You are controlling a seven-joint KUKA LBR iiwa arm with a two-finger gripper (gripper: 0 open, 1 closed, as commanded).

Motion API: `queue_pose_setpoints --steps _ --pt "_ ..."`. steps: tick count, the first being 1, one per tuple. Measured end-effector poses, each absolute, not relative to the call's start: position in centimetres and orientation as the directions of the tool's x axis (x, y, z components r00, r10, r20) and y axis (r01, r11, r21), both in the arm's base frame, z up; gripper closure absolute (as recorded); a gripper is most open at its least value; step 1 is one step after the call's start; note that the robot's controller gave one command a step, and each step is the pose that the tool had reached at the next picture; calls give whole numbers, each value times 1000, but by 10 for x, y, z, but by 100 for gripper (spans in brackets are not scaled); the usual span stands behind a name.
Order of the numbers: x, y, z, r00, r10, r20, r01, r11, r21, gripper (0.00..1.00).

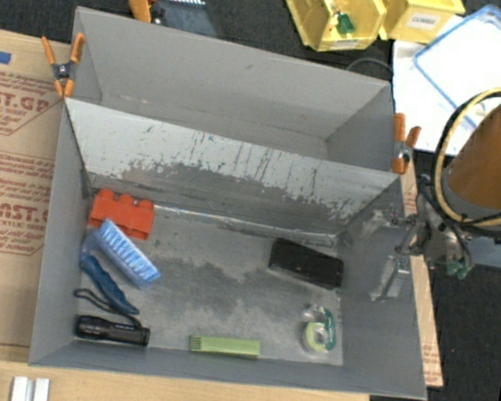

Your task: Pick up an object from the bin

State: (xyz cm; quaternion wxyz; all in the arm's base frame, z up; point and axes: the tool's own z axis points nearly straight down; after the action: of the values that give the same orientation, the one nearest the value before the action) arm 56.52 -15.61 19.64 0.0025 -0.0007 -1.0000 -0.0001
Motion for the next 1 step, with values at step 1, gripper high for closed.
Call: queue_pose_setpoints --steps 1 --pt "567 -155 201 -1000 0 -3 0 1000 -1 0"
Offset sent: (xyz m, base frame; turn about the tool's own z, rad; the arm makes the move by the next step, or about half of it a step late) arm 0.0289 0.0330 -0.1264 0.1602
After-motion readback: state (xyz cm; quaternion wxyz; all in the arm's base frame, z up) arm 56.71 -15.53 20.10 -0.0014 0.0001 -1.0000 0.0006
